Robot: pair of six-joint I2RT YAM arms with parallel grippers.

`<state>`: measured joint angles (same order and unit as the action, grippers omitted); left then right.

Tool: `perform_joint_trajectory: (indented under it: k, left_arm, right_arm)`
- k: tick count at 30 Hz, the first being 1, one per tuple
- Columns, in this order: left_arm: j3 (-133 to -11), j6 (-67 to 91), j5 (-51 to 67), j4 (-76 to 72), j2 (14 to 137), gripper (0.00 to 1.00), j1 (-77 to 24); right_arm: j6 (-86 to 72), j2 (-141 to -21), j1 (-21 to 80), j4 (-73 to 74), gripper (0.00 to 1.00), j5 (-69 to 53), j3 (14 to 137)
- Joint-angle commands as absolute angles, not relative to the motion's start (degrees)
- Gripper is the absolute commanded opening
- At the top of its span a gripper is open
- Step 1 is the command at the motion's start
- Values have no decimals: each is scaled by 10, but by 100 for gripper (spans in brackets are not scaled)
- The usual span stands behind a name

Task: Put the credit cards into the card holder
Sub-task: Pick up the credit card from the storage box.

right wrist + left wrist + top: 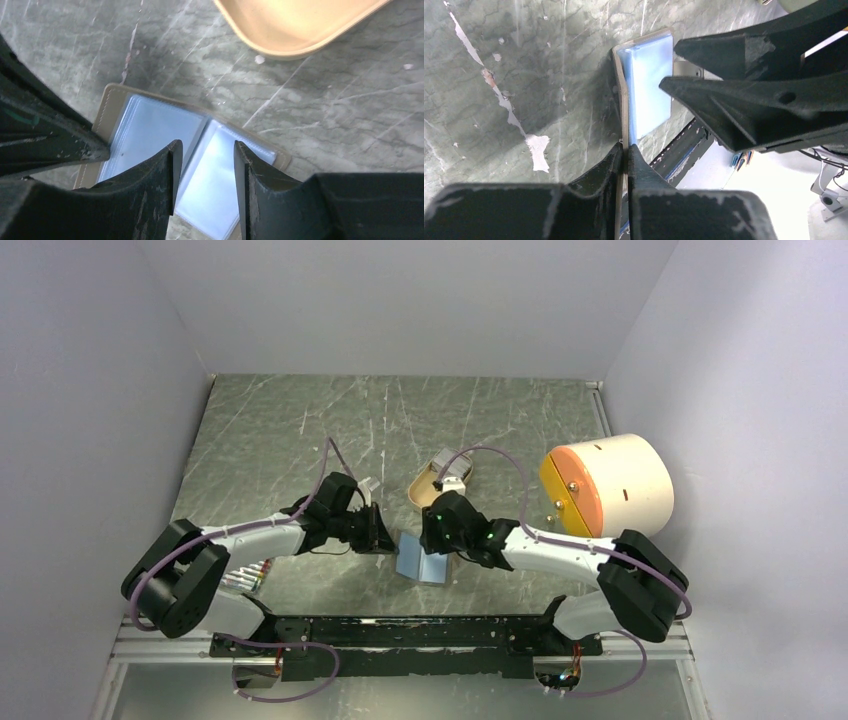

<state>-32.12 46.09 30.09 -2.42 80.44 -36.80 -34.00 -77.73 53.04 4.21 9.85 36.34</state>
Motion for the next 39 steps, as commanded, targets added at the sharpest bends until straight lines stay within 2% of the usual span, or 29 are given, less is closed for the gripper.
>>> perform_joint_trajectory:
  k: [1, 7, 15, 25, 31, 39]
  left_arm:
    - [-329, 467, 308, -41, 796, 9, -365]
    - [-326, 455, 271, 20, 766, 9, -366]
    - [-316, 456, 247, 46, 739, 9, -366]
    - [-301, 461, 236, 58, 702, 9, -366]
    - [-310, 453, 228, 72, 693, 9, -366]
    - [-307, 453, 235, 62, 705, 9, -365]
  right_arm:
    - [-309, -766, 499, 50, 46, 105, 384]
    - [-191, -784, 442, 90, 58, 149, 479]
    - [-54, -855, 398, 67, 63, 222, 555]
    - [134, -1001, 369, 91, 71, 204, 687]
    - [186, -1046, 364, 100, 72, 199, 706]
    - [199, -1032, 365, 91, 72, 196, 678]
